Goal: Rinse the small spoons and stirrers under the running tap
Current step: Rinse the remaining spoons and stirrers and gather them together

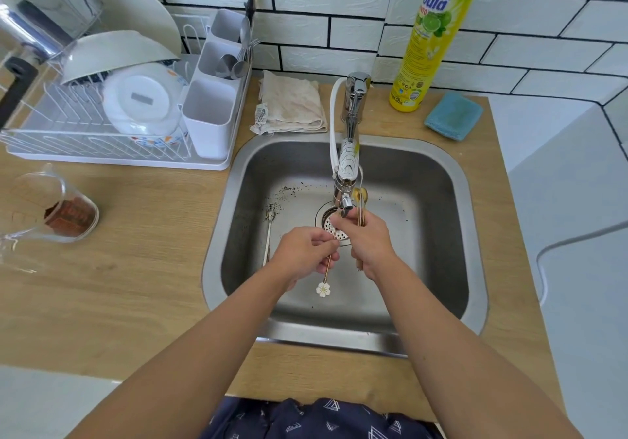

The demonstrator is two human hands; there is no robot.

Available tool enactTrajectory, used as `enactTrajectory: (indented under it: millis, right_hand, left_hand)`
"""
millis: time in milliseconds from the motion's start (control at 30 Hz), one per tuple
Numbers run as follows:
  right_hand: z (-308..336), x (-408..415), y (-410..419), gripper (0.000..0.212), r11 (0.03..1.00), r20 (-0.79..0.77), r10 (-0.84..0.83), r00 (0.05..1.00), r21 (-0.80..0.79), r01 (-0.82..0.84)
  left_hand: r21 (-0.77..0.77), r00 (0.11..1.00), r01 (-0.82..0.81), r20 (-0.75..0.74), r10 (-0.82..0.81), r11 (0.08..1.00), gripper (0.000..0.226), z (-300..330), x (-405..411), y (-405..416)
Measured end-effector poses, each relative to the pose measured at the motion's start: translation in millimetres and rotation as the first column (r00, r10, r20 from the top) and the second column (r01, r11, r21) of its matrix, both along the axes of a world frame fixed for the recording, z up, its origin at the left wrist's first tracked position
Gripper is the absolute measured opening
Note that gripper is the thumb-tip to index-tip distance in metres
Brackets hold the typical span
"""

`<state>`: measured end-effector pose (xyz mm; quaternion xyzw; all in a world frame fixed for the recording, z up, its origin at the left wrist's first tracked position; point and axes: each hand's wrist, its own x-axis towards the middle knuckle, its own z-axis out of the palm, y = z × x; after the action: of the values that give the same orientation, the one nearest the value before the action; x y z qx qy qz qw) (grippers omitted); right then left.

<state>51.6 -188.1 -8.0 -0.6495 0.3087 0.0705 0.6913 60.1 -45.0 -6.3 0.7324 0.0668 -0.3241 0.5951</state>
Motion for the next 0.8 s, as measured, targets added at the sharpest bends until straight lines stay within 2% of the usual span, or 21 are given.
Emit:
enactTrajectory:
  millis: [67, 167, 267, 400, 500, 567, 667, 733, 800]
  right_hand:
    - [-2, 0, 0, 0.013, 0.999, -0.015, 0.022, 1.000, -0.039, -0.022]
    - [-5, -4, 1, 0.015, 0.995, -0.017, 0.103, 0.995, -0.002, -0.103]
    - [-6, -7, 4, 0.028, 0.992, 0.000, 0.122, 0.993, 0.017, -0.122]
    - [-5, -3, 2, 0.020, 0.994, -0.026, 0.109, 0.994, 0.003, -0.109]
    - [-4, -5, 1, 0.012, 0.974, 0.001, 0.202, 0.979, 0.108, -0.201]
    - [-4, -7, 3, 0.006, 0.964, -0.006, 0.251, 0.968, 0.095, -0.249]
    - [-6, -2, 7, 0.025, 0.983, -0.076, 0.182, 0.980, 0.033, -0.180]
    - [-8, 0, 8, 0.028, 0.984, -0.052, 0.149, 0.988, 0.107, -0.142]
    - [-8, -3, 7, 0.020, 0.969, -0.001, 0.155, 0.988, 0.193, -0.152]
  left_hand:
    - [0.004, 1.000, 0.003, 0.005, -0.003, 1.000, 0.004, 1, -2, 2]
    - [0.021, 1.000, -0.001, 0.005, 0.001, 1.000, 0.006, 3, -3, 5]
    - [0.026, 1.000, 0.007, 0.002, -0.007, 1.000, 0.006, 5, -4, 6]
    - [0.022, 1.000, 0.015, -0.003, -0.015, 1.000, 0.008, 7, -5, 6]
    - [0.021, 1.000, 0.018, -0.008, -0.017, 1.000, 0.008, 8, -2, 9]
    - [0.021, 0.999, 0.032, -0.014, -0.031, 0.999, 0.010, 9, -2, 9]
    - [-0.004, 0.999, 0.040, -0.027, -0.040, 0.999, 0.014, 11, -2, 9]
    - [-0.013, 0.999, 0.034, -0.027, -0.034, 0.999, 0.014, 13, -1, 10]
    - [0.008, 0.999, 0.044, -0.024, -0.044, 0.999, 0.011, 13, 0, 12]
